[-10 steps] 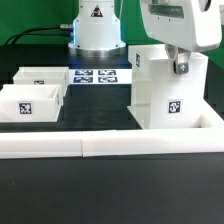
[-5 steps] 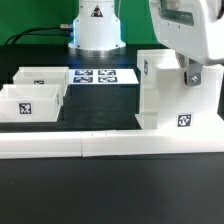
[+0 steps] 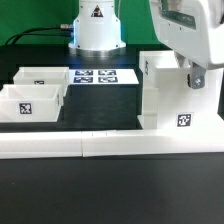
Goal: Assemble drawer
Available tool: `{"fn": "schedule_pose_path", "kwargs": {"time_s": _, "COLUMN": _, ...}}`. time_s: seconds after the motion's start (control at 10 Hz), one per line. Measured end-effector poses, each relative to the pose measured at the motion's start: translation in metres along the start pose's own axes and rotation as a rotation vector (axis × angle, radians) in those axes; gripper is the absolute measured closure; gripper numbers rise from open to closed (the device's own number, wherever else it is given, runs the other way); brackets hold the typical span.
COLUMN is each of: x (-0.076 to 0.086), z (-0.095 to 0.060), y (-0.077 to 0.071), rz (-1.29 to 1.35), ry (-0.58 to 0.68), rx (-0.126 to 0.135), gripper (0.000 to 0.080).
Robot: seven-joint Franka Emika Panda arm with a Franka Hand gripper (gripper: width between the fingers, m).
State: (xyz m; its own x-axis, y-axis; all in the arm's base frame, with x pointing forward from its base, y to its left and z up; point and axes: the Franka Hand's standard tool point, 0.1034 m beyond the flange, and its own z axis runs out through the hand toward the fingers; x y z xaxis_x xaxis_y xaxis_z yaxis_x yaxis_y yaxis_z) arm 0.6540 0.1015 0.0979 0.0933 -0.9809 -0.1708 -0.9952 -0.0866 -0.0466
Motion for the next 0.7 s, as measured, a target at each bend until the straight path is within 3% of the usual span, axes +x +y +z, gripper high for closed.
{"fn": "schedule_pose_path", "kwargs": {"time_s": 0.1, "x": -0.0003, "z": 0.0000, "y": 0.0000, "rz": -0.003, "ry": 0.000, "rx": 0.000, "gripper": 0.0442}}
{"fn": "schedule_pose_path", "kwargs": {"time_s": 0.2, "x": -0.0007, "z": 0.0001, "y": 0.0000, "rz": -0.006, "ry": 0.000, "rx": 0.000, "gripper": 0.0258}}
{"fn": "schedule_pose_path", "kwargs": {"time_s": 0.3, "x": -0.0010, "z": 0.0001, "y": -0.0001, "rz": -0.010, "ry": 0.000, "rx": 0.000, "gripper": 0.0184}}
{"fn": "schedule_pose_path", "kwargs": {"time_s": 0.6, "x": -0.0017, "z": -0.0002, "y": -0.0002, "rz": -0.027, "ry": 0.000, "rx": 0.001, "gripper": 0.0151}}
{"fn": "schedule_pose_path", "kwargs": {"time_s": 0.7, "x": -0.0015, "z": -0.0051, "y": 0.0059, "rz": -0.169, "ry": -0.011, "rx": -0.030, "gripper": 0.0151}}
